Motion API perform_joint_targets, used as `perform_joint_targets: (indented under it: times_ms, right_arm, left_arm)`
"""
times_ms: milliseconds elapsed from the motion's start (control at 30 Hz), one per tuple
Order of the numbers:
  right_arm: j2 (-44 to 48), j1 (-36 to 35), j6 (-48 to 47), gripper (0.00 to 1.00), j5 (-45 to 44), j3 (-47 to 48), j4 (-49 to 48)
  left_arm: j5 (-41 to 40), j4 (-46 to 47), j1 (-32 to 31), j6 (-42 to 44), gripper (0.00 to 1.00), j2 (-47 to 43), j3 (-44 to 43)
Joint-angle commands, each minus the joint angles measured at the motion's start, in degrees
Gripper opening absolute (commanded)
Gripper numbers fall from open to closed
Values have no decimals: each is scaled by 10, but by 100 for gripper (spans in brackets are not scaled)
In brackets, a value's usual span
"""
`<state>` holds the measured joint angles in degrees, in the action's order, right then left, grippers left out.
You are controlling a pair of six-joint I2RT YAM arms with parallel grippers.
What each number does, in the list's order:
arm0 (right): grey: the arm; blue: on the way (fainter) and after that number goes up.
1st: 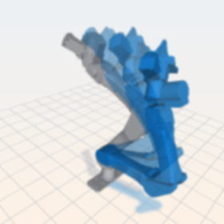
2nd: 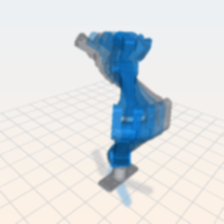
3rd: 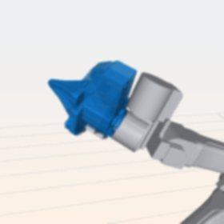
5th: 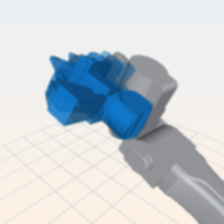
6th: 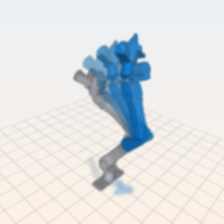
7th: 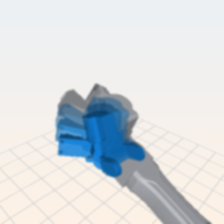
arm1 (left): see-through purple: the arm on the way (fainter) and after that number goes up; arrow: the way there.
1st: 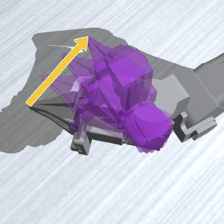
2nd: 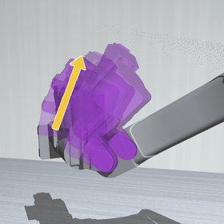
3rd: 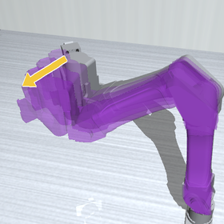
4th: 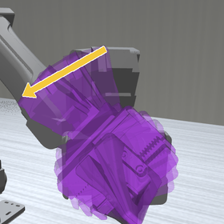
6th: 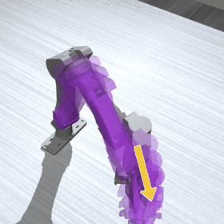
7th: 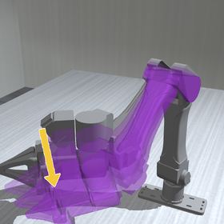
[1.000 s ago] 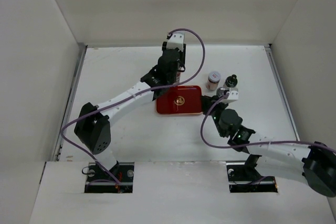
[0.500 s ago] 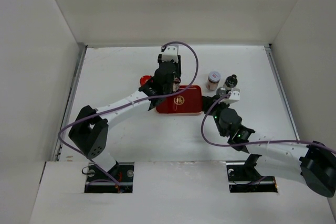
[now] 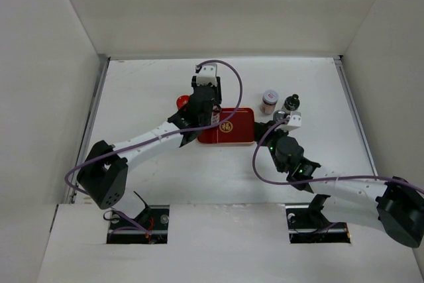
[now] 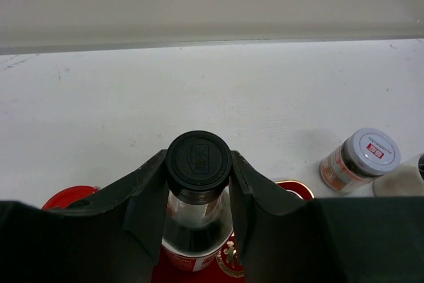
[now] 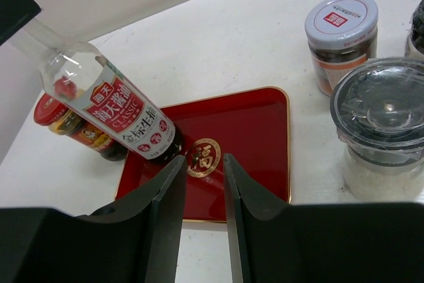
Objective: Organize the condiment bottles
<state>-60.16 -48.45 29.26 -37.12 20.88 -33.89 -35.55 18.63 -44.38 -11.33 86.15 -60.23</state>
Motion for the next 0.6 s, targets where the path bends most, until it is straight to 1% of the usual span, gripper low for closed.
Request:
perform_joint_targets:
  times_ms: [0, 267, 433, 500, 567]
  right_arm:
    - [1, 2, 6, 36, 11, 11, -22]
    - [-14, 2, 5, 37, 24, 16, -22]
    - [-14, 2, 6, 38, 24, 16, -22]
    - [-15, 2, 5, 39, 23, 16, -22]
    - [-13, 2, 5, 42, 22, 15, -22]
  left_arm:
    - [-7, 97, 8, -6, 9, -40, -5]
    - [-2, 103, 20, -2, 9, -38, -2]
    - [10, 97, 22, -3, 11, -26, 0]
    - [7, 96, 19, -3, 15, -22, 1]
    - [5, 99, 17, -4, 23, -25, 8]
